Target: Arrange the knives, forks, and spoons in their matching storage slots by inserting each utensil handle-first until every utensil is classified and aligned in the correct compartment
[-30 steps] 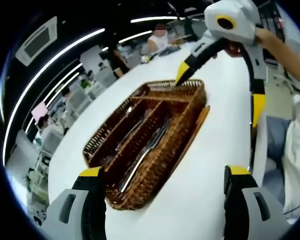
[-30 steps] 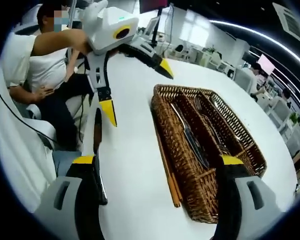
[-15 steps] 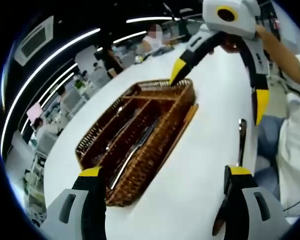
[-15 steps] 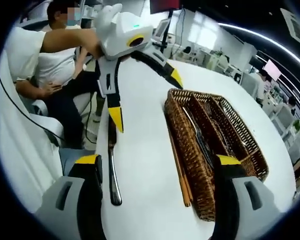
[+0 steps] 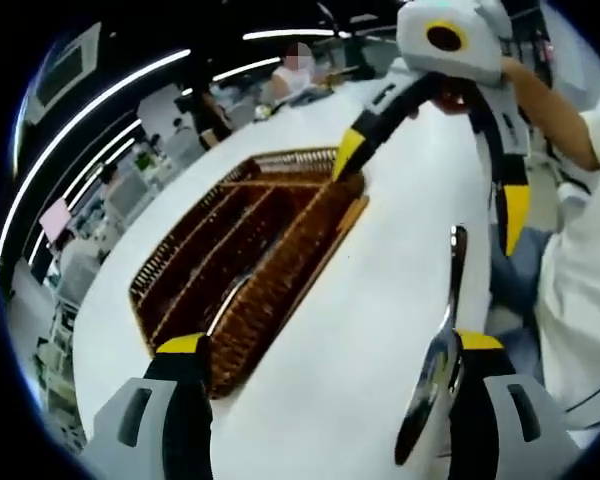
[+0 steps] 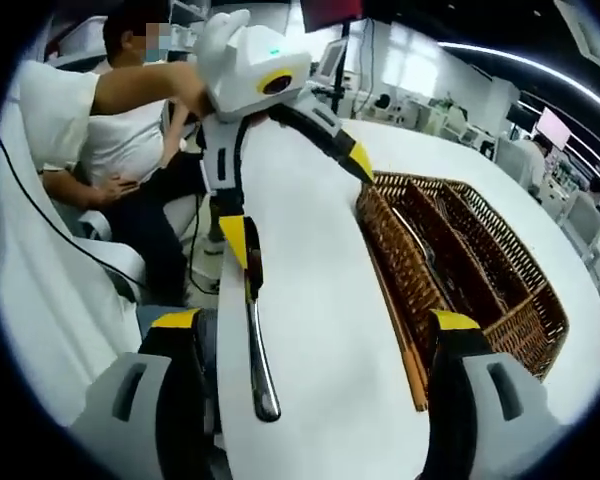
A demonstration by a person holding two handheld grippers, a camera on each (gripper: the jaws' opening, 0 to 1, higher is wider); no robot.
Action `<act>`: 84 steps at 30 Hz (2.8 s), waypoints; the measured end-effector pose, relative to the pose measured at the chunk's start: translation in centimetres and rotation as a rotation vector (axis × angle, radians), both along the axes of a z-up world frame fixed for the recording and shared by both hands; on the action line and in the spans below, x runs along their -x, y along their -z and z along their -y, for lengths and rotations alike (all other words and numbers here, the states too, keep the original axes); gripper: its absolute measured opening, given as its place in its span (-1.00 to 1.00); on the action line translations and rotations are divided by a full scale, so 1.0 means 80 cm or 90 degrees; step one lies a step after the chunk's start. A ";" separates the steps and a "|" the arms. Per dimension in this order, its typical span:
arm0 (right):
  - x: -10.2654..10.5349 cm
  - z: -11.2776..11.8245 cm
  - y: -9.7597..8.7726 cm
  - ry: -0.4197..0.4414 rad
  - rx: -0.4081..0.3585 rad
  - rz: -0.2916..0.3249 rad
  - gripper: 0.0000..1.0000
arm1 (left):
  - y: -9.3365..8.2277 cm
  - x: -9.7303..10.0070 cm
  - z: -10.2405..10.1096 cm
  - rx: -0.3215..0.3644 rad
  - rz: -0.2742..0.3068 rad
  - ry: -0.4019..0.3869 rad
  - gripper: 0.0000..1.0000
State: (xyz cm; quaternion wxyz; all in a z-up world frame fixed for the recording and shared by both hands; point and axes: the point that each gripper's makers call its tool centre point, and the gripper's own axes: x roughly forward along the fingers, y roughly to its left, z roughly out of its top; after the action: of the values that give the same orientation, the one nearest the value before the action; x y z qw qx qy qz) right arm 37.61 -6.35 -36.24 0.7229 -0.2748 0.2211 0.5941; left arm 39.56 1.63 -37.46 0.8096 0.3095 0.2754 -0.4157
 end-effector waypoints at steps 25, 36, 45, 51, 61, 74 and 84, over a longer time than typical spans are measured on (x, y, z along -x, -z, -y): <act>0.021 0.012 0.044 0.007 0.030 -0.039 0.63 | 0.029 0.005 -0.007 -0.024 -0.024 0.008 0.97; 0.026 0.009 0.059 0.002 0.040 -0.056 0.59 | 0.029 0.010 0.000 -0.013 -0.028 0.001 0.96; 0.024 0.006 0.056 0.003 0.037 -0.055 0.59 | 0.029 0.014 0.000 -0.017 -0.032 -0.001 0.95; 0.021 0.008 0.059 0.005 0.043 -0.055 0.59 | 0.030 0.013 -0.007 -0.016 -0.036 -0.014 0.96; 0.017 0.008 0.064 0.010 0.053 -0.054 0.56 | 0.030 0.016 -0.007 -0.023 -0.035 -0.014 0.94; -0.011 0.016 0.061 0.029 0.057 -0.048 0.54 | 0.031 0.017 -0.006 -0.013 -0.044 -0.024 0.96; -0.021 0.024 0.062 0.060 0.057 -0.048 0.54 | 0.031 0.010 -0.005 -0.011 -0.054 -0.026 0.76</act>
State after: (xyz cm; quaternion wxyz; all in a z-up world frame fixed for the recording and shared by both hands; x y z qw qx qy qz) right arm 39.29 -8.25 -41.20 0.7284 -0.2738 0.2870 0.5587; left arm 38.77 2.03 -39.97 0.8026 0.2932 0.3196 -0.4096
